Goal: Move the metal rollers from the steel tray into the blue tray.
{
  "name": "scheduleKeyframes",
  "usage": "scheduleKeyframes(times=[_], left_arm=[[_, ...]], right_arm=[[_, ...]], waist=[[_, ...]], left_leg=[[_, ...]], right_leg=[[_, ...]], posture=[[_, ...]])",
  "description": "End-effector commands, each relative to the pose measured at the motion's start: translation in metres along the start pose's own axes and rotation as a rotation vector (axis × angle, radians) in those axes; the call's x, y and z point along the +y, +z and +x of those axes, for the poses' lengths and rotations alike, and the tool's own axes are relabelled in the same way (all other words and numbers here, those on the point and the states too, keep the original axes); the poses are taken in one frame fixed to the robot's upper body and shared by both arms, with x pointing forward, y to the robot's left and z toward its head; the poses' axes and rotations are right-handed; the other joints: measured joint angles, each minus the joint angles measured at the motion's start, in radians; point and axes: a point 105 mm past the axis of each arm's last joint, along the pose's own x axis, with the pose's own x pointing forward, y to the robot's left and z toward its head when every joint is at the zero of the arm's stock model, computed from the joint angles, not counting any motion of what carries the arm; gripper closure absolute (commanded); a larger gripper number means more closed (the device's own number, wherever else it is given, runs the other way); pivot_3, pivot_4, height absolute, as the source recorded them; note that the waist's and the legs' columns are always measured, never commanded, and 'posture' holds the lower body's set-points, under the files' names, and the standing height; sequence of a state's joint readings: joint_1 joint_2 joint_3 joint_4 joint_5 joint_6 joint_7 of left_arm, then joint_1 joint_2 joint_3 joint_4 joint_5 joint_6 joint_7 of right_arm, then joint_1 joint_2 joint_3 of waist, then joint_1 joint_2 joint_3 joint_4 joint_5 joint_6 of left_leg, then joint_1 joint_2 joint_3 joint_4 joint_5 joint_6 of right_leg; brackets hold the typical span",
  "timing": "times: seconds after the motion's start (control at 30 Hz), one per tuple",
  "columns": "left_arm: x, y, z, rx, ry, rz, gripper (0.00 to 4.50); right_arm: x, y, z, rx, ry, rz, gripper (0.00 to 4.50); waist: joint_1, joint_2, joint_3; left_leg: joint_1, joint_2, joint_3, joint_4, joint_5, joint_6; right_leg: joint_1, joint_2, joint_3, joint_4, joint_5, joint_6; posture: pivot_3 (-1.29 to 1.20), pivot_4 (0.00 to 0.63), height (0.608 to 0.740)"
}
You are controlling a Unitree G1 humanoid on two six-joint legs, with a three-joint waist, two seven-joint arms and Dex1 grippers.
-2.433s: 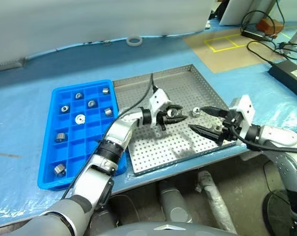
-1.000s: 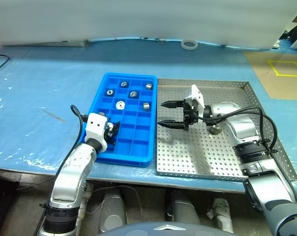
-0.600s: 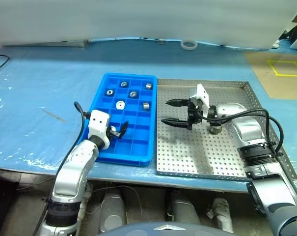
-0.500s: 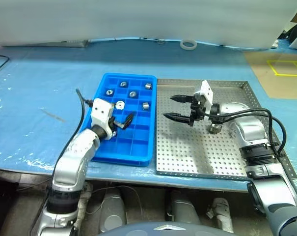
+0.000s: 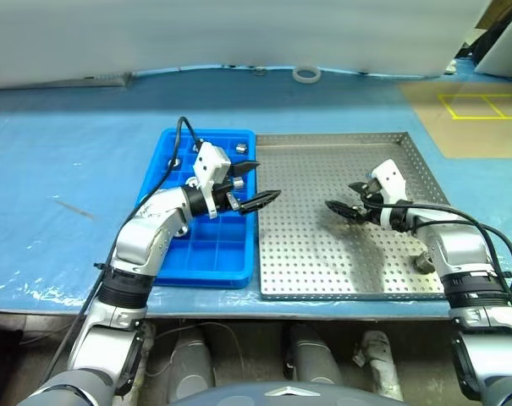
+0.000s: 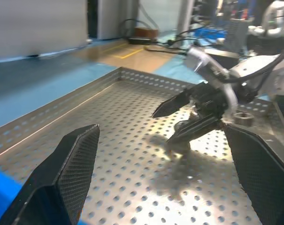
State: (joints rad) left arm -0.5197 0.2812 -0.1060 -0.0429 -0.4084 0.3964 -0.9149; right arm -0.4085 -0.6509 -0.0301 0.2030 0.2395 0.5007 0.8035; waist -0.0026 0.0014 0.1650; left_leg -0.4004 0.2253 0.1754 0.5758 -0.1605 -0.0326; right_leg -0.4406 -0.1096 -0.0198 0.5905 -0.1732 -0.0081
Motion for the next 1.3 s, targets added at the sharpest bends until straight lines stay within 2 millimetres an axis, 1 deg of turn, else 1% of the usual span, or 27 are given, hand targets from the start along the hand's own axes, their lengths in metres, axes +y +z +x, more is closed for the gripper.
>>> scheduleKeyframes(times=[0.03,0.1,0.2,0.33,0.43,0.5,0.53,0.6,0.63,0.67,0.73,0.8,0.83,0.9,0.97,1.1,1.23,1.3], left_arm=[[-0.012,0.003,0.006,0.006,-0.121,0.035,0.05],[-0.014,-0.001,0.007,0.024,-0.149,0.030,0.05],[-0.015,-0.005,0.008,0.038,-0.158,0.037,0.05],[-0.012,-0.008,0.007,0.051,-0.143,0.052,0.05],[-0.012,-0.010,0.002,0.056,-0.122,0.050,0.00],[-0.011,-0.011,-0.001,0.061,-0.105,0.051,0.00],[-0.009,-0.011,-0.004,0.063,-0.091,0.054,0.00],[-0.006,-0.010,-0.010,0.064,-0.061,0.057,0.00],[-0.004,-0.010,-0.015,0.066,-0.040,0.060,0.00],[-0.003,-0.009,-0.019,0.067,-0.022,0.063,0.00],[-0.001,-0.005,-0.027,0.054,0.021,0.057,0.00],[0.000,-0.002,-0.038,0.044,0.071,0.052,0.00],[0.001,-0.001,-0.045,0.046,0.097,0.054,0.00],[0.001,-0.001,-0.058,0.058,0.158,0.062,0.00],[0.000,-0.001,-0.072,0.066,0.223,0.065,0.00],[-0.005,-0.004,-0.100,0.099,0.355,0.066,0.00],[-0.013,-0.009,-0.121,0.138,0.455,0.065,0.00],[-0.017,-0.009,-0.130,0.140,0.506,0.058,0.00]], right_arm=[[-0.007,0.006,-0.012,-0.001,-0.045,-0.012,0.00],[-0.010,0.000,-0.014,0.017,-0.069,0.008,0.00],[-0.009,-0.004,-0.016,0.031,-0.071,0.023,0.00],[-0.005,-0.008,-0.010,0.046,-0.053,0.039,0.00],[-0.003,-0.008,-0.005,0.045,-0.035,0.059,0.62],[-0.001,-0.007,-0.004,0.041,-0.023,0.064,1.21],[0.000,-0.004,-0.002,0.033,-0.012,0.065,1.66],[0.002,0.005,0.001,0.012,0.014,0.061,2.32],[0.004,0.013,0.004,-0.008,0.028,0.047,2.68],[0.005,0.022,0.007,-0.032,0.043,0.028,2.86],[0.016,0.053,0.013,-0.147,0.107,0.009,2.85],[0.030,0.083,0.020,-0.252,0.192,0.007,2.85],[0.038,0.095,0.023,-0.285,0.235,-0.003,2.85],[0.055,0.110,0.031,-0.325,0.334,-0.032,2.85],[0.076,0.120,0.038,-0.343,0.449,-0.068,2.85],[0.109,0.131,0.048,-0.356,0.650,-0.109,2.85],[0.126,0.136,0.065,-0.342,0.726,-0.151,2.85],[0.131,0.135,0.076,-0.318,0.726,-0.172,2.85]], waist=[[-0.012,0.000,0.000],[-0.018,0.000,0.000],[-0.018,0.000,0.000],[-0.017,0.000,0.000],[-0.018,0.000,0.000],[-0.016,0.000,0.000],[-0.015,0.000,0.000],[-0.015,0.000,0.000],[-0.016,0.000,0.000],[-0.017,0.000,0.000],[-0.015,0.000,0.000],[-0.013,0.000,0.000],[-0.012,0.000,0.000],[-0.006,0.000,0.000],[0.009,0.000,0.000],[0.046,0.000,0.000],[0.081,0.000,0.000],[0.098,0.000,0.000]], left_leg=[[0.000,0.000,0.000,0.000,0.000,0.000],[0.001,0.000,0.000,0.000,0.000,0.000],[0.003,0.000,0.001,0.000,0.000,0.000],[0.003,0.000,0.001,0.000,0.000,0.000],[0.003,0.000,0.001,0.000,0.000,0.000],[0.003,0.000,0.001,0.000,0.000,0.000],[0.003,0.000,0.001,0.000,0.000,0.000],[0.003,0.000,0.001,0.000,0.000,0.000],[0.003,0.000,0.001,0.000,0.000,0.000],[0.003,0.000,0.001,0.000,0.000,0.000],[0.003,0.000,0.001,0.000,0.000,0.000],[0.003,0.001,0.001,0.000,0.000,-0.001],[0.003,0.001,0.001,0.000,0.000,-0.001],[0.003,0.003,0.001,0.000,0.001,-0.001],[0.003,0.004,0.001,-0.002,0.001,-0.002],[0.002,0.007,0.001,-0.004,0.002,-0.003],[0.002,0.008,0.000,-0.004,0.002,-0.004],[0.002,0.008,0.000,-0.004,0.003,-0.005]], right_leg=[[0.000,0.000,0.000,0.000,0.000,0.000],[0.000,0.000,0.001,0.001,0.000,0.000],[0.001,0.000,0.001,0.001,0.000,0.000],[0.001,0.000,0.001,0.001,0.000,-0.001],[0.001,0.000,0.001,0.001,0.000,-0.001],[0.001,0.000,0.001,0.001,0.000,-0.001],[0.001,0.000,0.001,0.001,0.000,-0.001],[0.001,0.000,0.001,0.001,0.000,-0.001],[0.001,0.000,0.001,0.001,0.000,-0.001],[0.001,0.000,0.001,0.001,0.000,-0.001],[0.001,0.000,0.000,0.001,0.001,-0.001],[0.000,0.000,0.000,0.001,0.001,-0.002],[0.000,0.000,0.000,0.002,0.001,-0.002],[0.000,0.001,-0.002,0.002,0.001,-0.002],[0.000,0.001,-0.003,0.002,0.001,-0.002],[-0.001,0.002,-0.005,0.001,0.000,-0.003],[-0.001,0.002,-0.006,0.001,0.000,-0.004],[-0.001,0.002,-0.006,0.001,0.000,-0.004]], posture=[[-0.34,0.150,0.740],[-0.34,0.150,0.740],[-0.34,0.150,0.740],[-0.33,0.150,0.740],[-0.32,0.150,0.740],[-0.30,0.150,0.740],[-0.29,0.150,0.740],[-0.25,0.150,0.740],[-0.24,0.150,0.740],[-0.23,0.150,0.740],[-0.18,0.150,0.740],[-0.14,0.150,0.740],[-0.10,0.150,0.740],[-0.05,0.150,0.740],[0.01,0.150,0.740],[0.14,0.150,0.740],[0.23,0.150,0.740],[0.24,0.150,0.740]])
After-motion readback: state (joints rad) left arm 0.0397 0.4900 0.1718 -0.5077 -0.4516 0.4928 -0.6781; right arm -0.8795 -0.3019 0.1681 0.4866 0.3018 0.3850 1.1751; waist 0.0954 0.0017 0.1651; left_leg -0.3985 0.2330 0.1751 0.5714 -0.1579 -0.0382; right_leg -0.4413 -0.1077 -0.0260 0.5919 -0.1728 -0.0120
